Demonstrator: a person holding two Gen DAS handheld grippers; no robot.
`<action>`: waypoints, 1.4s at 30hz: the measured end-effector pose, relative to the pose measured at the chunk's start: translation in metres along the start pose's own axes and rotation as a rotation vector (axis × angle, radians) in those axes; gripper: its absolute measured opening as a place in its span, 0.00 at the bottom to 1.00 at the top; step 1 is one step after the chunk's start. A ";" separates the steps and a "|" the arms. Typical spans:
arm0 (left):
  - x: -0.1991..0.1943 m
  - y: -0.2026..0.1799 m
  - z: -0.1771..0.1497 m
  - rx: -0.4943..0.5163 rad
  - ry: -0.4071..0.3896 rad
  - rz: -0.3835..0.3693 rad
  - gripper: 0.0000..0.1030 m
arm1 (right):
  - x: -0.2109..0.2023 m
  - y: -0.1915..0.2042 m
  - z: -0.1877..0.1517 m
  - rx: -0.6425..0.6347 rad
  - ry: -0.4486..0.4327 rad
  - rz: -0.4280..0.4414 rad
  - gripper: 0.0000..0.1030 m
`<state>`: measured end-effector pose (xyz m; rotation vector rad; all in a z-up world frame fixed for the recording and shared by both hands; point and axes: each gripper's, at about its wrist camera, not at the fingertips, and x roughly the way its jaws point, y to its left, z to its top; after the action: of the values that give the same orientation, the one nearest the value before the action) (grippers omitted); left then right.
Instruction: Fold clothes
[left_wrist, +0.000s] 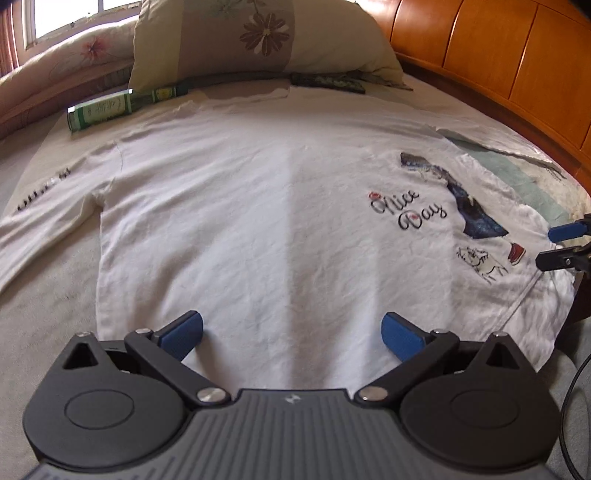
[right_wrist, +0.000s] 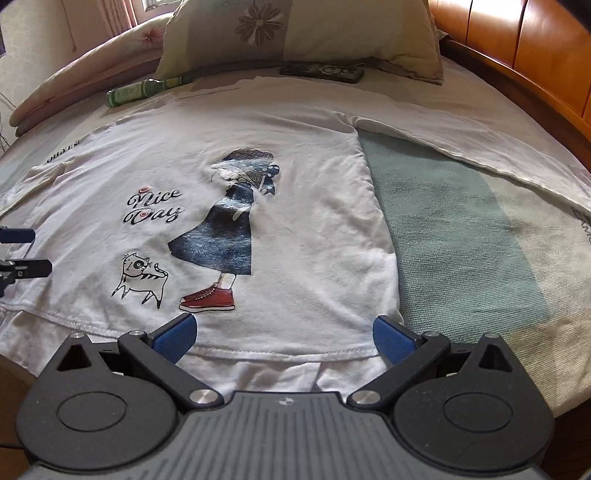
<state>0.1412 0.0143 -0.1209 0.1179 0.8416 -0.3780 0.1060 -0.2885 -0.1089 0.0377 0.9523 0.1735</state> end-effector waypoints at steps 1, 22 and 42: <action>-0.002 0.000 -0.001 0.000 0.000 -0.001 0.99 | -0.003 -0.002 0.004 0.008 -0.003 0.005 1.00; 0.009 0.004 0.049 -0.091 -0.116 0.001 0.99 | 0.170 -0.090 0.237 0.210 0.069 -0.218 1.00; 0.009 0.014 0.048 -0.097 -0.176 0.041 0.99 | 0.171 -0.079 0.258 0.101 0.075 -0.129 1.00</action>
<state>0.1856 0.0127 -0.0960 0.0114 0.6812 -0.3033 0.4231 -0.3270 -0.1063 0.0627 1.0345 0.0073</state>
